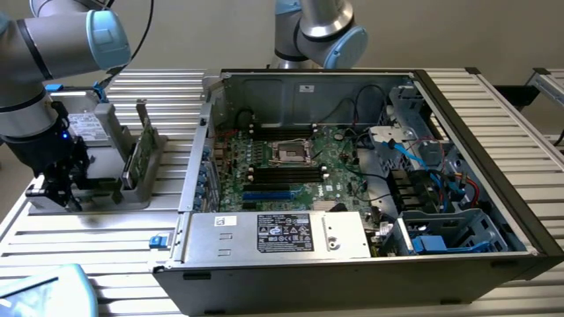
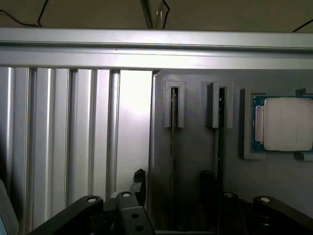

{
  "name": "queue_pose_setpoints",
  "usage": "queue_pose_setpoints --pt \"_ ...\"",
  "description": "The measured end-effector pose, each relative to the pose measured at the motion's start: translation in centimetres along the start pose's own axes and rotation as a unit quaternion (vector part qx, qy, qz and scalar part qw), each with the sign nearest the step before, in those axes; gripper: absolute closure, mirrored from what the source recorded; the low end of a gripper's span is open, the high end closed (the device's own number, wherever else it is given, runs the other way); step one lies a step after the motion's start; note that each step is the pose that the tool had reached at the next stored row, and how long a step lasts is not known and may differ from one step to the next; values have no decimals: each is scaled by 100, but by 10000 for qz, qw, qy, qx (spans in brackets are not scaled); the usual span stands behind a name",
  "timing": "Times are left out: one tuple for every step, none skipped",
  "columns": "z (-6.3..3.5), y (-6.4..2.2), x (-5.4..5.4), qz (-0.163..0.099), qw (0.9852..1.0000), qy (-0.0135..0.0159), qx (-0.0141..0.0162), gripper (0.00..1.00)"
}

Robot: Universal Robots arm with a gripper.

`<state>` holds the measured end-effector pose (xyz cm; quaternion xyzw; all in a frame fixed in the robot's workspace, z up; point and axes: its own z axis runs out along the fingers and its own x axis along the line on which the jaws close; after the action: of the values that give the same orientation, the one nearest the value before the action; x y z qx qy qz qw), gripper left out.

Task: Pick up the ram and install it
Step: 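Pick up the ram and move it above insertion slot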

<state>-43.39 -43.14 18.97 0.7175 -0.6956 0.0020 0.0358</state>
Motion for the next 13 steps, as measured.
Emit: queue_pose_setpoints --pt "0 0 0 0 10000 0 0 45" --pt "0 0 0 0 10000 0 0 52" --pt "0 0 0 0 10000 0 0 52" --pt "0 0 0 0 10000 0 0 58" --pt "0 0 0 0 10000 0 0 65" --pt "0 0 0 0 10000 0 0 65" --pt "0 0 0 0 10000 0 0 71" --pt "0 0 0 0 10000 1 0 76" --pt "0 0 0 0 10000 1 0 76" --pt "0 0 0 0 10000 1 -1 82" --pt "0 0 0 0 10000 2 -1 82" --pt "0 0 0 0 10000 2 0 86" --pt "0 0 0 0 10000 2 -1 86"
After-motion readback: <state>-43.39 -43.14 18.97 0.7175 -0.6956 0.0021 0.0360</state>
